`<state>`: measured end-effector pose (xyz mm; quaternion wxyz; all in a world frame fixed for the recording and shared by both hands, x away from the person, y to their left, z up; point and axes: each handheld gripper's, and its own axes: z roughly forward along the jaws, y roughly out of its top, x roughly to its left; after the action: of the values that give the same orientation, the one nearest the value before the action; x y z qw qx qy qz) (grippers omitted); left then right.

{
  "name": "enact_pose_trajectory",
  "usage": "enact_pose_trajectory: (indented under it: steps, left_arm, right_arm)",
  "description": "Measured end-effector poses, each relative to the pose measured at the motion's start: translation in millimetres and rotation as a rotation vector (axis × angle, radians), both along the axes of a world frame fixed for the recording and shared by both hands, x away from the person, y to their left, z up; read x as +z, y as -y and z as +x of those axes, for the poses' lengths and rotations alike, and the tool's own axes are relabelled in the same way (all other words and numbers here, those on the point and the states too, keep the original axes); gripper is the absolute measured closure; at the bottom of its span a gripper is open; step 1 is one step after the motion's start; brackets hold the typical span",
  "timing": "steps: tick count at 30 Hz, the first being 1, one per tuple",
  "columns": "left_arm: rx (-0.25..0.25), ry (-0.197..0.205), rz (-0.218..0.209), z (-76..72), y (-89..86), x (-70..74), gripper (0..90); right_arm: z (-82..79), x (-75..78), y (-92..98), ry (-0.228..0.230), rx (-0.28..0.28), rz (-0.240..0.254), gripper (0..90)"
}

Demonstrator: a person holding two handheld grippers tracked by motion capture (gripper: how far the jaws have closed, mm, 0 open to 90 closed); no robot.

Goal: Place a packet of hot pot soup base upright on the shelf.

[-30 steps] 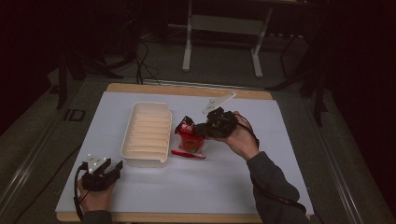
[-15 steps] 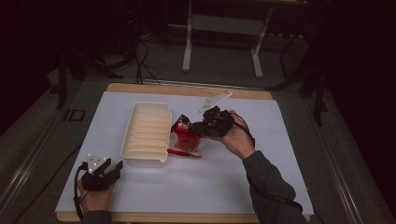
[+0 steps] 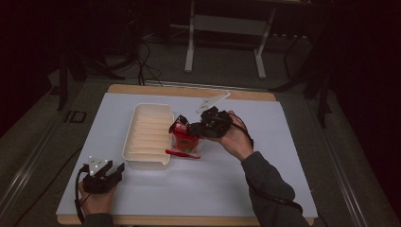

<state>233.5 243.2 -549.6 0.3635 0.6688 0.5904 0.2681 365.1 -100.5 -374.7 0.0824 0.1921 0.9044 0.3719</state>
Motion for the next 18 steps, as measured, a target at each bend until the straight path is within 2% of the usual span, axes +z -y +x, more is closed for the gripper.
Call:
enact_pose_trajectory:
  steps: [18]
  left_arm:
    - [0.002, 0.002, -0.007, -0.2, -0.3, 0.1, 51.2]
  right_arm:
    - [-0.5, 4.3, -14.8, 0.002, 0.012, 0.027, 87.2]
